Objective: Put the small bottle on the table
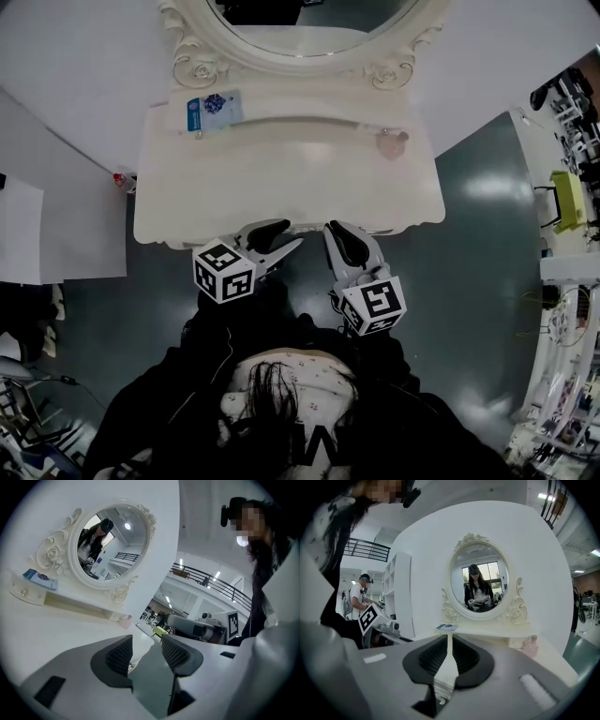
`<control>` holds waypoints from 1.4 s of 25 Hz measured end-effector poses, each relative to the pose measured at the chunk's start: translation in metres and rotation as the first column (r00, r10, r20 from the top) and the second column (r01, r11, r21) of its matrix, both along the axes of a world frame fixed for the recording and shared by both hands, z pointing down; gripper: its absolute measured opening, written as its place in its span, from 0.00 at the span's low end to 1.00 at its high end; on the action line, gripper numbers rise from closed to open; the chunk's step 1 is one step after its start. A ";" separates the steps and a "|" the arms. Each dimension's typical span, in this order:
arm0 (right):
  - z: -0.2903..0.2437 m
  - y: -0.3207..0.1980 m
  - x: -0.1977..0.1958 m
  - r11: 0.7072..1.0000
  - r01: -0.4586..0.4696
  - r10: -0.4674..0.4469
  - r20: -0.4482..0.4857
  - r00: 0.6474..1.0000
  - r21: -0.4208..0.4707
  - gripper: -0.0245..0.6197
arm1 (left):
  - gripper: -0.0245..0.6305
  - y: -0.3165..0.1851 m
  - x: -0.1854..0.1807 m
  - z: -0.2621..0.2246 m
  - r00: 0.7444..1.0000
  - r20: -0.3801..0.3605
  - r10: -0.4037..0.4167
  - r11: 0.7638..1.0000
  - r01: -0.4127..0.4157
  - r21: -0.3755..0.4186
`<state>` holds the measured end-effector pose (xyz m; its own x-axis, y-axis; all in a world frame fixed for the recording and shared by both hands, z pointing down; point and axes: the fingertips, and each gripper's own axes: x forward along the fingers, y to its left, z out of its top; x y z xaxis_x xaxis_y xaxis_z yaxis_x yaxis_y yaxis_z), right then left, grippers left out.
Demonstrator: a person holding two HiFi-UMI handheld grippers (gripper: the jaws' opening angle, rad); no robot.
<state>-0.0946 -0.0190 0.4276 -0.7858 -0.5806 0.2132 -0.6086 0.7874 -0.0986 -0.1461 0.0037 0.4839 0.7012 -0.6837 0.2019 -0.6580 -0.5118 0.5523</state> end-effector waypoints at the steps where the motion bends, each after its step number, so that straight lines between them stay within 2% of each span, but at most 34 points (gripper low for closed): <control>1: -0.002 0.005 0.004 1.000 0.013 -0.013 0.003 1.000 0.003 0.10 | 0.33 0.001 0.004 -0.006 1.000 0.001 -0.016 1.000 0.016 0.013; 4: -0.008 0.020 0.024 0.999 0.040 -0.040 0.017 0.999 0.009 0.06 | 0.32 0.009 0.023 -0.025 0.999 -0.008 -0.050 0.997 0.050 0.055; 7: -0.006 0.035 0.049 0.999 0.051 -0.051 0.019 0.999 0.004 0.06 | 0.32 0.019 0.045 -0.034 0.997 -0.013 -0.075 0.994 0.076 0.073; 16: 0.004 0.076 0.115 0.996 0.082 -0.080 0.062 0.995 -0.033 0.05 | 0.32 0.071 0.110 -0.028 0.993 0.033 -0.116 0.992 0.115 0.051; 20: 0.006 0.091 0.132 0.994 0.097 -0.091 0.106 0.990 -0.054 0.05 | 0.32 0.097 0.129 -0.026 0.988 0.080 -0.132 0.990 0.128 0.052; 28: 0.013 0.113 0.125 0.985 0.154 -0.140 0.167 0.976 -0.074 0.05 | 0.32 0.135 0.126 -0.027 0.971 0.137 -0.196 0.980 0.192 0.040; 35: 0.007 0.126 0.112 0.982 0.180 -0.167 0.170 0.971 -0.059 0.05 | 0.21 0.144 0.121 -0.041 0.967 0.142 -0.212 0.976 0.203 0.076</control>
<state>0.0172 0.1065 0.4342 -0.9008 -0.4198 0.1106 -0.4341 0.8663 -0.2471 -0.0253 0.1475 0.4425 0.5082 -0.8250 0.2472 -0.8256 -0.3849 0.4126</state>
